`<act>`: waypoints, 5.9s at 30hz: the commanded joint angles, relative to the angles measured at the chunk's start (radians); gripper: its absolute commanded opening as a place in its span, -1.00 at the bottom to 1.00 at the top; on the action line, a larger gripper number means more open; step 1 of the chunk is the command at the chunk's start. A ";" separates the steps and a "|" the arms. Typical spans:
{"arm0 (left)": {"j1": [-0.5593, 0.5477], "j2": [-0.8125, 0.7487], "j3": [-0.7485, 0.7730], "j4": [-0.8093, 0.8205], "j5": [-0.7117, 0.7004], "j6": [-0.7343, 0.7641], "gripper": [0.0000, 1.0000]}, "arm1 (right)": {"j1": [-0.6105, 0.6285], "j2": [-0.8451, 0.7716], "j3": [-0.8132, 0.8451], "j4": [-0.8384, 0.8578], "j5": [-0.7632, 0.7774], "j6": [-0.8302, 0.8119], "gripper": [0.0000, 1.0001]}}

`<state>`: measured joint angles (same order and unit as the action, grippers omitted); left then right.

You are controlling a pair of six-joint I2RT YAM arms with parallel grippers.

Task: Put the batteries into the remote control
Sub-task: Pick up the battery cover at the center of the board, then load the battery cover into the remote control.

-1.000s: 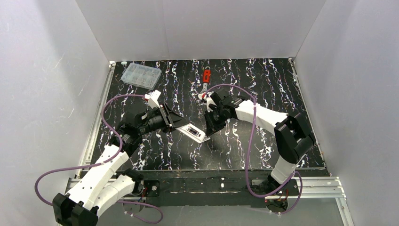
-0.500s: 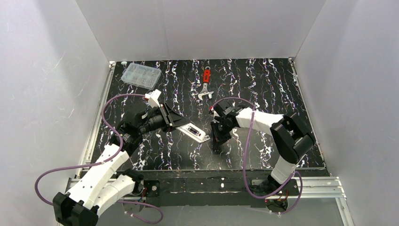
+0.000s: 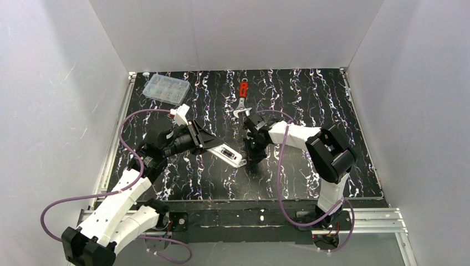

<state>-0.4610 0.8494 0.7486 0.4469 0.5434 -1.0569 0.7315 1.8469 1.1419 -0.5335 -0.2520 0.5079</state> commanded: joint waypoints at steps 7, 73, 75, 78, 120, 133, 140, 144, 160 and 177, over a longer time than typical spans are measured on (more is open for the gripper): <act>0.005 -0.013 0.072 -0.011 0.043 0.027 -1.00 | 0.005 0.087 0.120 -0.008 0.197 -0.018 -0.97; 0.005 -0.005 0.090 -0.002 0.051 0.030 -1.00 | 0.187 0.050 0.170 0.103 -0.058 -0.779 0.63; 0.005 -0.008 0.089 -0.005 0.049 0.029 -1.00 | 0.194 0.055 0.160 0.109 -0.028 -0.782 0.63; 0.005 -0.010 0.086 -0.008 0.045 0.031 -1.00 | 0.204 0.058 0.148 0.109 0.001 -0.793 0.62; 0.005 -0.009 0.075 0.012 0.039 0.020 -1.00 | 0.282 -0.022 0.056 0.142 0.111 -0.674 -0.57; 0.005 0.004 0.049 0.048 0.020 0.004 -1.00 | 0.162 -0.304 -0.100 0.168 0.080 -0.478 -0.63; 0.007 0.000 0.042 0.055 0.002 0.006 -1.00 | 0.087 -0.449 -0.118 0.026 0.154 -0.474 -0.63; 0.008 -0.001 0.039 0.059 0.001 0.007 -1.00 | 0.047 -0.524 -0.093 -0.059 0.179 -0.480 -0.63; 0.012 0.044 -0.059 0.247 -0.072 -0.052 -1.00 | 0.062 -0.547 0.492 -0.528 0.081 -0.486 -0.78; 0.012 0.065 -0.082 0.330 -0.053 -0.142 -1.00 | 0.236 -0.348 0.725 -0.602 0.097 -0.601 -0.77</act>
<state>-0.4534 0.9230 0.6769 0.6846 0.4530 -1.1637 0.9527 1.5105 1.8000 -1.1324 -0.1566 -0.0395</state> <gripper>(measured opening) 0.251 0.338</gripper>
